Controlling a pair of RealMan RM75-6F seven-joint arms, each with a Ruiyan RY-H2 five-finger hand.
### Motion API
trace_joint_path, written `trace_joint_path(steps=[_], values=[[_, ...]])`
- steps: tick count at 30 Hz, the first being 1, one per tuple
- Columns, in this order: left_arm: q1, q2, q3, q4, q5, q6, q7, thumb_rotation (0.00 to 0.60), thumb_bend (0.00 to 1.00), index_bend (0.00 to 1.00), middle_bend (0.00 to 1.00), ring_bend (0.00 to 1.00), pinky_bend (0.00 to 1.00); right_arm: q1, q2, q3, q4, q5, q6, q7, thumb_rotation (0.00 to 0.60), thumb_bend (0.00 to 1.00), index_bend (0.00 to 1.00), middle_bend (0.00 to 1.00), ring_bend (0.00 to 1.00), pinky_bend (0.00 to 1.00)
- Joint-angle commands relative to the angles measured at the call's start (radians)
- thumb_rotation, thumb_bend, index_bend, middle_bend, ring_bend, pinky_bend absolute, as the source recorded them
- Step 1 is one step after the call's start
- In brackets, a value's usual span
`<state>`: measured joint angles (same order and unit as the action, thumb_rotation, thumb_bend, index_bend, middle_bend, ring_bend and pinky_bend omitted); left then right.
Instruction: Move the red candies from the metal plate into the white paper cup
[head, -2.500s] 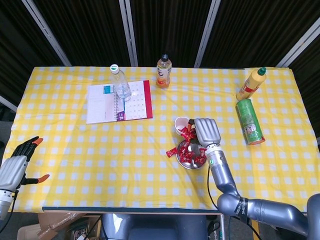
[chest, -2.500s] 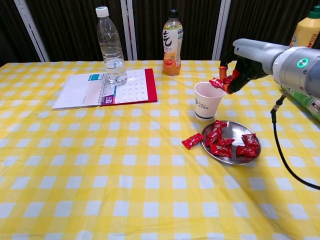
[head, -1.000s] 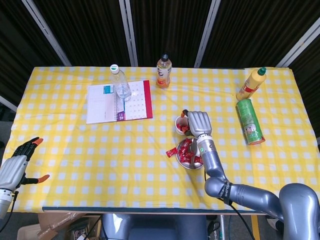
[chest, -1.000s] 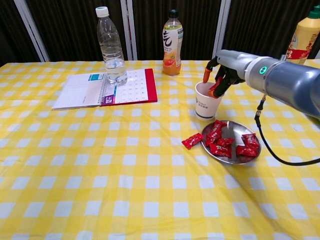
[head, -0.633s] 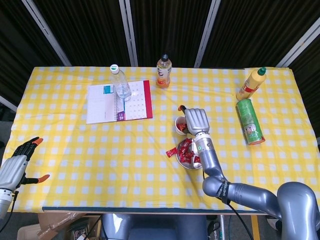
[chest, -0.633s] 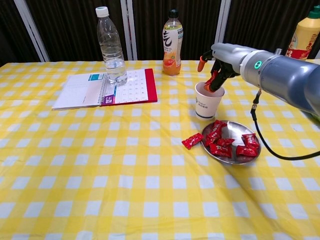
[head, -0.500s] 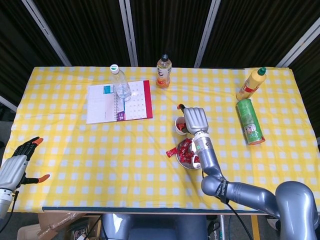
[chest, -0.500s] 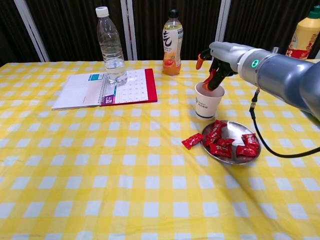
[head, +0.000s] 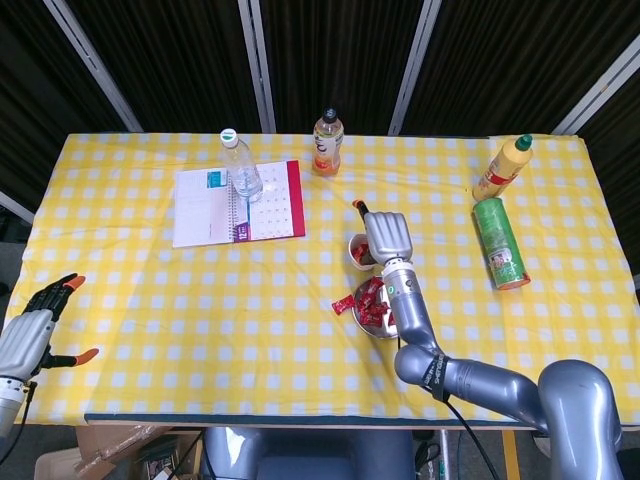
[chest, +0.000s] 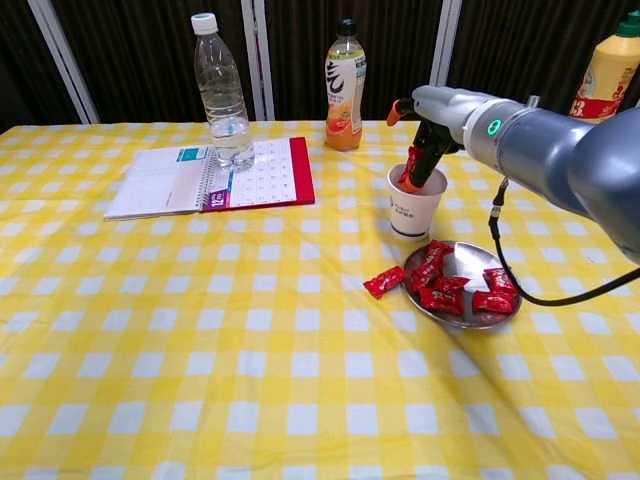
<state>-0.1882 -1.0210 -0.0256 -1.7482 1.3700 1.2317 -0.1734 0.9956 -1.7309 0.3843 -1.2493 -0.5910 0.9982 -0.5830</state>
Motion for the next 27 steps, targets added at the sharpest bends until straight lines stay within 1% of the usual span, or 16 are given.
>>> trace_joint_path(steps=[1, 11, 20, 24, 27], values=[[0.000, 0.000, 0.000, 0.000, 0.001, 0.001, -0.002, 0.600, 0.04, 0.00, 0.00, 0.00, 0.00, 0.002, -0.004, 0.004, 0.008, -0.003, 0.001, 0.006, 0.600, 0.21, 0.17, 0.76, 0.90, 1.00], [0.001, -0.001, 0.000, 0.002, 0.005, 0.004, -0.002, 0.600, 0.04, 0.00, 0.00, 0.00, 0.00, 0.000, 0.015, 0.011, -0.027, -0.029, 0.030, 0.007, 0.600, 0.17, 0.15, 0.75, 0.90, 1.00], [0.001, -0.002, 0.000, 0.000, 0.005, 0.006, 0.001, 0.600, 0.04, 0.00, 0.00, 0.00, 0.00, -0.008, 0.040, 0.016, -0.061, -0.030, 0.054, -0.003, 0.600, 0.17, 0.15, 0.75, 0.90, 1.00], [0.001, -0.002, 0.000, 0.002, 0.003, 0.004, 0.000, 0.600, 0.04, 0.00, 0.00, 0.00, 0.00, -0.029, 0.063, 0.004, -0.118, -0.034, 0.073, -0.006, 0.600, 0.17, 0.15, 0.75, 0.90, 1.00], [0.000, -0.002, 0.000, 0.002, 0.004, 0.002, 0.001, 0.600, 0.04, 0.00, 0.00, 0.00, 0.00, -0.063, 0.091, -0.026, -0.203, -0.052, 0.101, -0.006, 0.600, 0.17, 0.15, 0.75, 0.90, 1.00]])
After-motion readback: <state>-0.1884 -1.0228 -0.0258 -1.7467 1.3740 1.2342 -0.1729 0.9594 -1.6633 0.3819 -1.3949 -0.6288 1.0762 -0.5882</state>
